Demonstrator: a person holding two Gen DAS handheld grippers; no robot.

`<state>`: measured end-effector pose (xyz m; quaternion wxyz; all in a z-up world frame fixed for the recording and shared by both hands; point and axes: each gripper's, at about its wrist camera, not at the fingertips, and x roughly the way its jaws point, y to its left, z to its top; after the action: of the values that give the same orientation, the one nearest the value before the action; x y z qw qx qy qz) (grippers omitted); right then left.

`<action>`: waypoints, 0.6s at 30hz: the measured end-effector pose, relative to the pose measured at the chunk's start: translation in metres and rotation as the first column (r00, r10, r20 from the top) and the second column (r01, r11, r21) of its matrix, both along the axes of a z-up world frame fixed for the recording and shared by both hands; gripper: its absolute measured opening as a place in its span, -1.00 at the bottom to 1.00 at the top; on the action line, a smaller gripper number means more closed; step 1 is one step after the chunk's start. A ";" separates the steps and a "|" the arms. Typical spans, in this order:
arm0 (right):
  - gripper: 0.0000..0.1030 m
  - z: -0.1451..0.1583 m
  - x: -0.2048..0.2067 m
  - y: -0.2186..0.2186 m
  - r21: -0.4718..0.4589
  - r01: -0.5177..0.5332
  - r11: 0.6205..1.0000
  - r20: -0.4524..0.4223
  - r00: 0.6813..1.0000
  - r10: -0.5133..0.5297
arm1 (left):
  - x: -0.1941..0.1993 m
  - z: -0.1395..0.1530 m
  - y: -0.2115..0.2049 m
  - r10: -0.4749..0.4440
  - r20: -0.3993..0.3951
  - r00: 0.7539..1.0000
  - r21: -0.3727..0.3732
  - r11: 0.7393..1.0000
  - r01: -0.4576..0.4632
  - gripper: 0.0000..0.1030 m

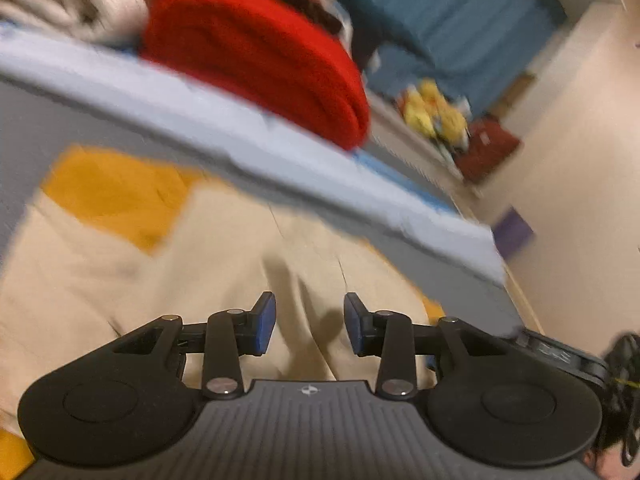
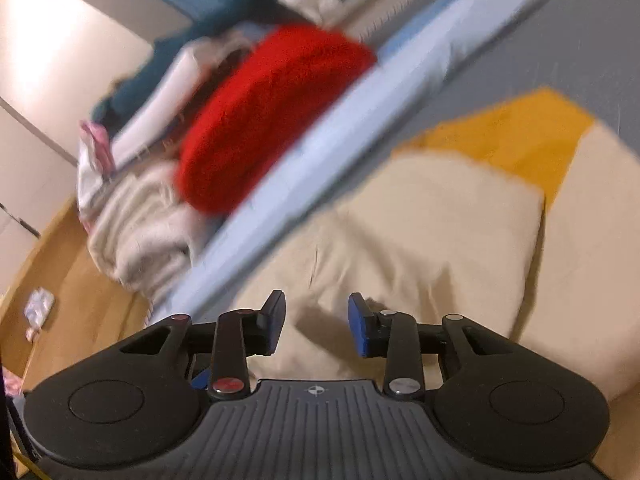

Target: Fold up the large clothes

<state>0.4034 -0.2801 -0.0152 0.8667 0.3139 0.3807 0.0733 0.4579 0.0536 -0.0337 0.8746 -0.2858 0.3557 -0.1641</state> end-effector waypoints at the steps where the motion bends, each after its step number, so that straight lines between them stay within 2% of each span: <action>1: -0.30 -0.007 0.001 -0.001 -0.006 0.009 1.000 -0.034 0.999 -0.009 | 0.002 -0.010 -0.008 -0.023 -0.052 0.998 0.023 0.999 0.024 -0.57; 2: -0.30 -0.015 0.002 -0.001 -0.023 0.020 1.000 -0.088 0.996 -0.022 | 0.005 -0.021 -0.016 -0.039 -0.123 0.992 0.066 0.997 0.048 -0.83; 4: -0.32 -0.040 0.010 -0.004 -0.111 0.030 0.993 -0.259 0.964 -0.058 | 0.011 -0.044 -0.022 -0.044 -0.273 0.961 0.159 0.983 0.090 -0.86; 5: -0.44 -0.051 0.010 -0.006 -0.123 0.037 0.992 -0.314 0.947 -0.074 | 0.011 -0.055 -0.022 -0.048 -0.316 0.947 0.155 0.983 0.102 -0.86; 6: -0.53 -0.057 0.008 -0.010 -0.102 0.058 0.993 -0.324 0.942 -0.088 | 0.011 -0.061 -0.021 -0.045 -0.336 0.941 0.132 0.987 0.094 -0.86; 10: -0.54 -0.053 0.011 -0.009 -0.100 0.059 0.993 -0.333 0.939 -0.090 | 0.017 -0.053 -0.024 -0.063 -0.345 0.936 0.151 0.981 0.122 -0.81; 15: -0.54 -0.054 0.005 -0.010 -0.101 0.058 0.993 -0.344 0.935 -0.090 | 0.023 -0.057 -0.018 -0.082 -0.362 0.928 0.143 0.980 0.142 -0.78; 18: -0.54 -0.054 0.017 -0.012 -0.120 0.045 0.992 -0.349 0.933 -0.085 | 0.021 -0.058 -0.009 -0.088 -0.366 0.926 0.135 0.980 0.147 -0.73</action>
<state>0.4207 -0.2924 -0.0695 0.8020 0.2863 0.5232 -0.0340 0.4786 0.0442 -0.0914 0.8037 -0.2179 0.5377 -0.1324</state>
